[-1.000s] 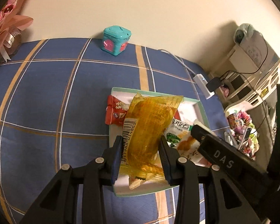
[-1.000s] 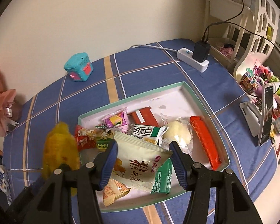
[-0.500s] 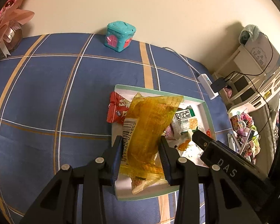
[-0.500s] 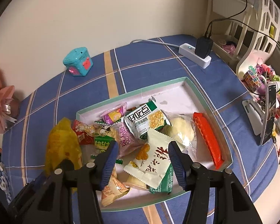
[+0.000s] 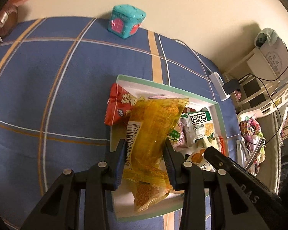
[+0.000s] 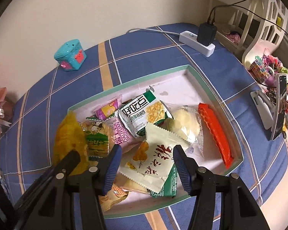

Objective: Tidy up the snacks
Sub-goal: 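Lower both snacks into the tray and open both tools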

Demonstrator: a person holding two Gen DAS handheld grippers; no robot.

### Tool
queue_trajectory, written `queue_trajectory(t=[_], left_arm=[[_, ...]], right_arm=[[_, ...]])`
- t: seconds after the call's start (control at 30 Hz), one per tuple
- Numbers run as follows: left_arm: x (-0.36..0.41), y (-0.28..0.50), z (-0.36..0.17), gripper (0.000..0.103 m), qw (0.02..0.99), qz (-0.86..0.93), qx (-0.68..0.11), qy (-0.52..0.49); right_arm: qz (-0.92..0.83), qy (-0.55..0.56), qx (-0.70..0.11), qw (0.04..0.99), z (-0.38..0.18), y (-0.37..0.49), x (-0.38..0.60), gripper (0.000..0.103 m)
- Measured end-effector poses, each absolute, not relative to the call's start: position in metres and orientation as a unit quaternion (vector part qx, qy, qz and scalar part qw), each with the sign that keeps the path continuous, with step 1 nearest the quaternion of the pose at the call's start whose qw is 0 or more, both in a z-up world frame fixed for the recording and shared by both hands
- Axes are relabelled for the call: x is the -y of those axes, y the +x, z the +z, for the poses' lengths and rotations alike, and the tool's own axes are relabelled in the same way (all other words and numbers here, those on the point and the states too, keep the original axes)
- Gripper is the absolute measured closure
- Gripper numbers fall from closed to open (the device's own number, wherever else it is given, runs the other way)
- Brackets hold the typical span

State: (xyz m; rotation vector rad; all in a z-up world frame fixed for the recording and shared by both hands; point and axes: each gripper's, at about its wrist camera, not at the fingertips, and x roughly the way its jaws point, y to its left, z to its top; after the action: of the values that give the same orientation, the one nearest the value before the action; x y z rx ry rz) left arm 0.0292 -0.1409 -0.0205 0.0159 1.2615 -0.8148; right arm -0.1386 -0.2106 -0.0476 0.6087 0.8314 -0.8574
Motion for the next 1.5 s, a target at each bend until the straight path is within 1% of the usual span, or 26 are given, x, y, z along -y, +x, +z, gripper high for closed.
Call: queue_trajectory(t=[0.37, 0.57, 0.67, 0.73, 0.87, 0.93, 1.33, 1.37, 1.43, 1.5], left_arm=[[0.146, 0.031, -0.035, 0.063, 0.712, -0.383, -0.588, -0.013], [0.145, 0.032, -0.039, 0.059, 0.706, -0.382, -0.596, -0.017], [0.142, 0.035, -0.039, 0.051, 0.705, -0.369, -0.606, -0.017], [0.138, 0.037, -0.041, 0.042, 0.703, -0.358, -0.614, -0.017], [0.130, 0.040, -0.040, 0.040, 0.692, -0.354, -0.628, -0.037], [0.127, 0.041, -0.035, 0.032, 0.691, -0.355, -0.628, -0.046], [0.102, 0.048, -0.007, 0.029, 0.704, -0.335, -0.622, -0.070], [0.099, 0.049, -0.003, 0.029, 0.713, -0.328, -0.616, -0.063], [0.092, 0.051, 0.006, 0.022, 0.742, -0.304, -0.597, -0.035], [0.087, 0.053, 0.012, 0.021, 0.770, -0.275, -0.575, -0.002]], right_arm=[[-0.406, 0.301, -0.391, 0.769, -0.056, -0.141, 0.220, 0.043], [-0.407, 0.301, -0.393, 0.768, -0.058, -0.141, 0.220, 0.043], [-0.406, 0.302, -0.392, 0.768, -0.058, -0.141, 0.221, 0.042], [-0.407, 0.302, -0.391, 0.768, -0.057, -0.141, 0.222, 0.042], [-0.405, 0.303, -0.387, 0.771, -0.054, -0.141, 0.221, 0.041], [-0.407, 0.301, -0.384, 0.772, -0.052, -0.142, 0.220, 0.041], [-0.404, 0.301, -0.375, 0.778, -0.046, -0.143, 0.218, 0.040], [-0.403, 0.301, -0.375, 0.779, -0.046, -0.143, 0.217, 0.040], [-0.400, 0.300, -0.377, 0.780, -0.046, -0.142, 0.217, 0.040], [-0.397, 0.298, -0.381, 0.780, -0.047, -0.140, 0.215, 0.040]])
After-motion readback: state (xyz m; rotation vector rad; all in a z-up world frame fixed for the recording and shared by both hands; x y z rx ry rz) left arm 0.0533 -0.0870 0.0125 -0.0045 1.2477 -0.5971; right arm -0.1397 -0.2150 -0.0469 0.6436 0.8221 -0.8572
